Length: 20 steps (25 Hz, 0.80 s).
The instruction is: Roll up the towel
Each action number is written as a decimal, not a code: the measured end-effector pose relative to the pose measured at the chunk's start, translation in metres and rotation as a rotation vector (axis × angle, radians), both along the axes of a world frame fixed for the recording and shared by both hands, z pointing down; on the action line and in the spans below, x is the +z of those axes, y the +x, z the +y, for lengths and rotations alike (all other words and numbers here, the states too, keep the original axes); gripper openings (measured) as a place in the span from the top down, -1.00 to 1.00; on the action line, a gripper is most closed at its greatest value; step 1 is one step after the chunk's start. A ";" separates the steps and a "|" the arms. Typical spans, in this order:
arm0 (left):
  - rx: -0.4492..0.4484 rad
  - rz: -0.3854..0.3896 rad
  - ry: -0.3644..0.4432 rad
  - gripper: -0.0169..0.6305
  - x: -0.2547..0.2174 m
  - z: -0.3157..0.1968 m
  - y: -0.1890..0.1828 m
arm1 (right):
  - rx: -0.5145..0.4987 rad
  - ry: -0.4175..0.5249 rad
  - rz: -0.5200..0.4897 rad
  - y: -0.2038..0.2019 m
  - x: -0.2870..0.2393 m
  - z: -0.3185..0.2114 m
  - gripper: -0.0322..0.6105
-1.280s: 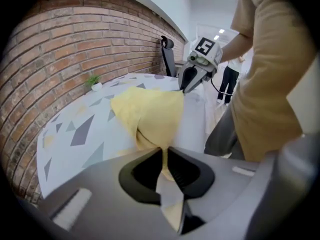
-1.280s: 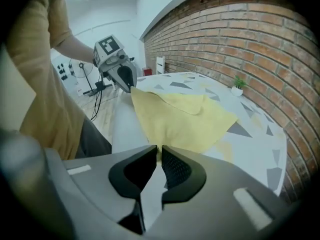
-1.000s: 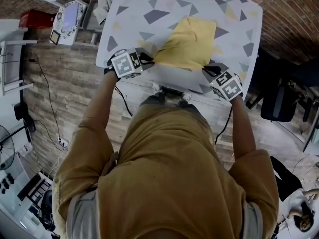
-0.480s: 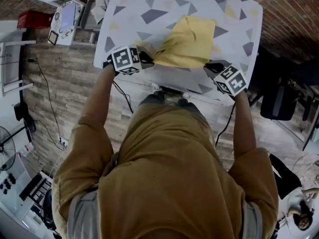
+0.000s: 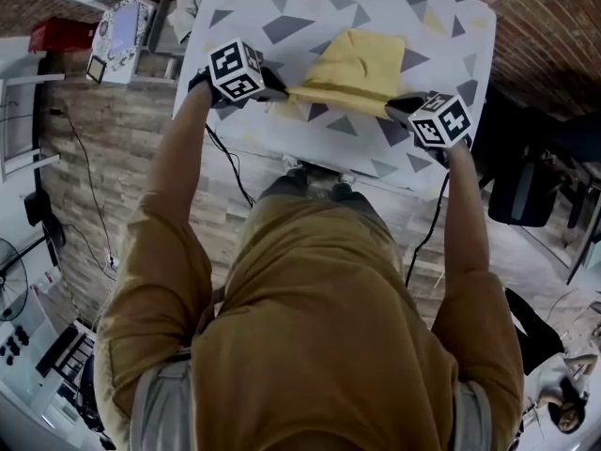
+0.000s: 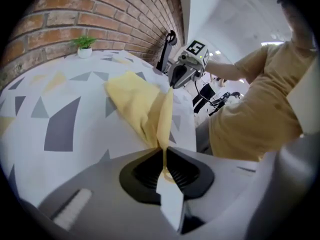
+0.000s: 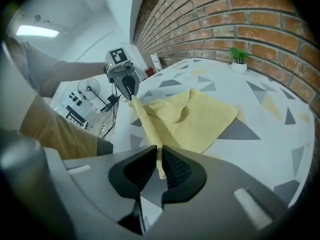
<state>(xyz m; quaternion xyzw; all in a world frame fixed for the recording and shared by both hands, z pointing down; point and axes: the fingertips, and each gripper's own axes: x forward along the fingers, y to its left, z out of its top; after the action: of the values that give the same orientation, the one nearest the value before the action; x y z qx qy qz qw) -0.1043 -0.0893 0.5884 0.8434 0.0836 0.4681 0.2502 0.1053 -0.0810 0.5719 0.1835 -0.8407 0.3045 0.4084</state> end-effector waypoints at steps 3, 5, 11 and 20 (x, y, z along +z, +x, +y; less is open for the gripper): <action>-0.060 -0.008 -0.015 0.68 0.013 -0.010 0.002 | 0.045 -0.028 0.010 0.004 0.013 -0.005 0.79; -0.105 -0.008 -0.003 0.68 0.020 -0.015 0.003 | 0.078 -0.033 0.030 0.007 0.022 -0.007 0.78; -0.270 0.002 0.057 0.62 0.029 -0.032 -0.003 | 0.172 0.065 0.133 0.022 0.032 -0.018 0.78; -0.301 -0.095 0.380 0.48 0.043 -0.040 -0.012 | 0.153 0.250 0.284 0.024 0.043 -0.016 0.75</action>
<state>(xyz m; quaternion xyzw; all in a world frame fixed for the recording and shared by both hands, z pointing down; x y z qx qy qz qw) -0.1166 -0.1290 0.6316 0.8553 -0.1442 0.4721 0.1576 0.1294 -0.0968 0.6146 0.3369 -0.7896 0.1991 0.4725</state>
